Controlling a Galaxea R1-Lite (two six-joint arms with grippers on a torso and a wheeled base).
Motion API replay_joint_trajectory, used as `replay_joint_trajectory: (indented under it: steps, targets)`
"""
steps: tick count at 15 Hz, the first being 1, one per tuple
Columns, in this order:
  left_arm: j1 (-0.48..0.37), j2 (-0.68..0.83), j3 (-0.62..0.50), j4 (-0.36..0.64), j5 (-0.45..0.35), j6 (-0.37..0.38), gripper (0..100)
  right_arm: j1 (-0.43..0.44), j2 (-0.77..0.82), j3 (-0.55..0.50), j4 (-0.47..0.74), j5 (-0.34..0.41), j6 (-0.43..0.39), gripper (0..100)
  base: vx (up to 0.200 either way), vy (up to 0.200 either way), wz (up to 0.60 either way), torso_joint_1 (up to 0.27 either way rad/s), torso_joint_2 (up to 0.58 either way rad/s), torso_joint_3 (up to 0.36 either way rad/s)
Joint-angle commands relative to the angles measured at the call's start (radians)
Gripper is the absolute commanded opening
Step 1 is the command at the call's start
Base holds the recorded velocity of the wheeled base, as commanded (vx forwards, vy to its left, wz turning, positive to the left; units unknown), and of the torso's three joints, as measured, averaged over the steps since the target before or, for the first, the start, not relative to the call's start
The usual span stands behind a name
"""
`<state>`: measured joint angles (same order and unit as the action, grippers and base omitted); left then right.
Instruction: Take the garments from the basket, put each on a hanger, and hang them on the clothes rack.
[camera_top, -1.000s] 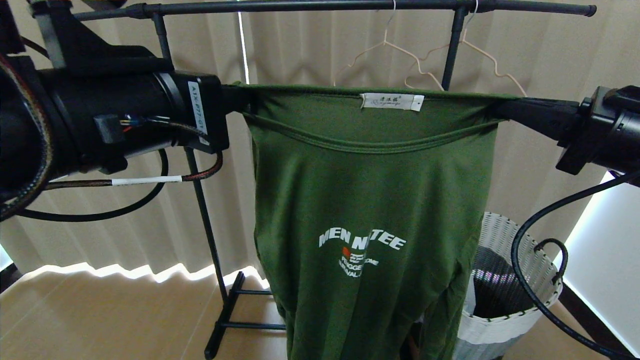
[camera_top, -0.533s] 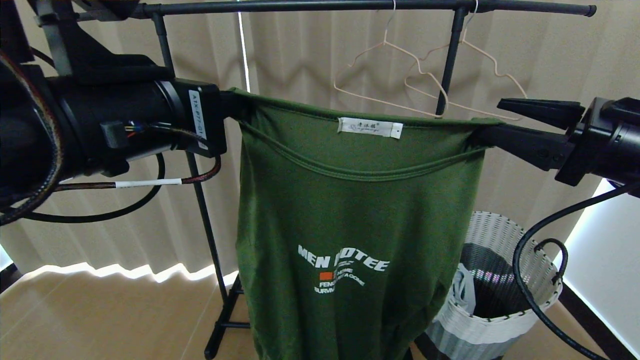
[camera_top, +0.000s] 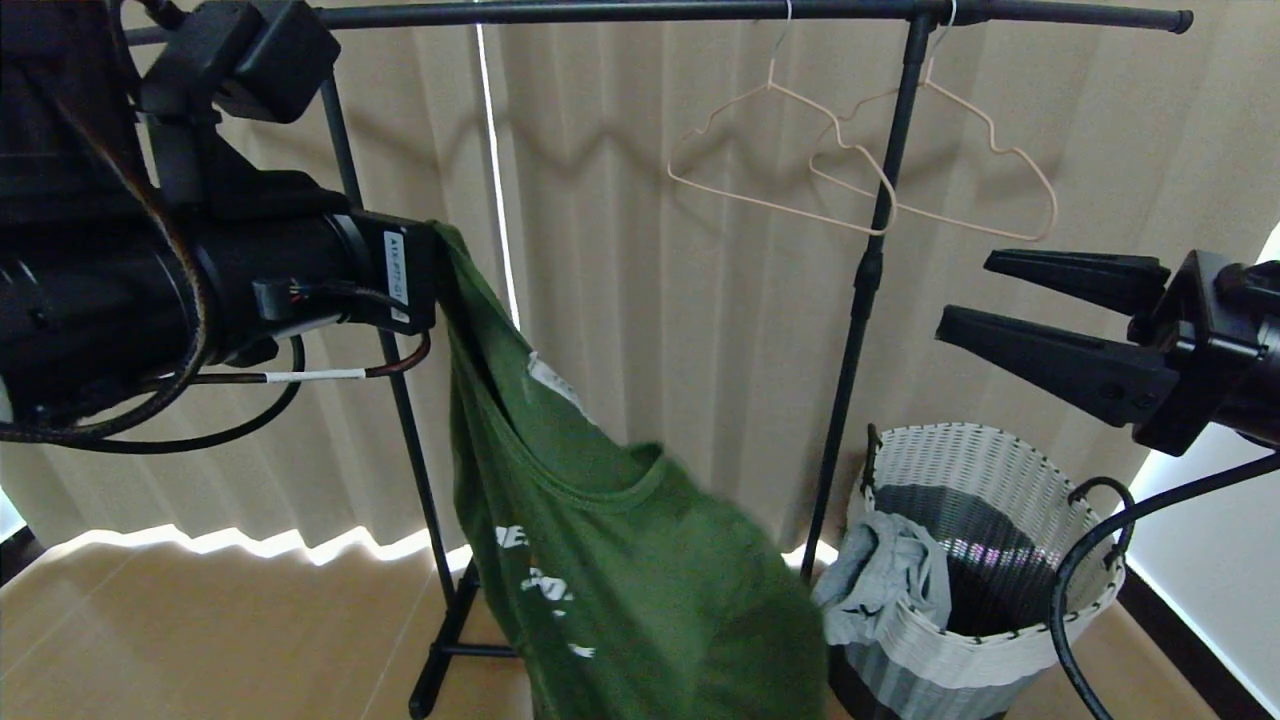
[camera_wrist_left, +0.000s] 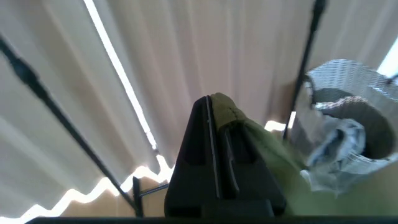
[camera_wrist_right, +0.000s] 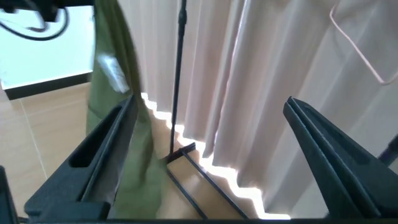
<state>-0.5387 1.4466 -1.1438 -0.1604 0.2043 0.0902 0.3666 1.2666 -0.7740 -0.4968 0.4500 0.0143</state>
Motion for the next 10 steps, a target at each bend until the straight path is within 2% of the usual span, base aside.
replay_joint_trajectory:
  steps: [1, 3, 5, 7, 9, 10]
  targets:
    - [0.013, 0.014, -0.001, -0.001, 0.003, 0.0, 0, 0.005, -0.012, 0.009, 0.0, -0.001, 0.0, 100, 0.0, 0.0, 0.0, 0.0, 0.0, 0.0]
    - [0.014, 0.005, 0.01, 0.001, 0.004, -0.001, 0, 0.002, -0.013, 0.01, 0.007, -0.007, -0.005, 100, 0.0, 0.0, 0.0, 0.0, 0.0, 0.0]
    - [0.037, -0.037, 0.041, 0.005, 0.014, 0.0, 0, -0.038, -0.032, 0.025, 0.032, -0.05, -0.059, 100, 0.0, 0.0, 0.0, 0.0, 0.0, 0.0]
    - [0.057, -0.091, 0.096, 0.005, 0.014, 0.006, 0, -0.107, -0.039, 0.03, 0.129, -0.188, -0.146, 100, 0.0, 0.0, 0.0, 0.0, 0.0, 0.0]
    - [0.083, -0.153, 0.168, 0.004, 0.011, 0.016, 0, -0.117, -0.039, 0.047, 0.153, -0.375, -0.162, 100, 0.0, 0.0, 0.0, 0.0, 0.0, 0.0]
    - [0.097, -0.186, 0.196, 0.004, 0.007, 0.016, 0, -0.12, -0.042, 0.062, 0.153, -0.432, -0.163, 100, 0.0, 0.0, 0.0, 0.0, 0.0, 0.0]
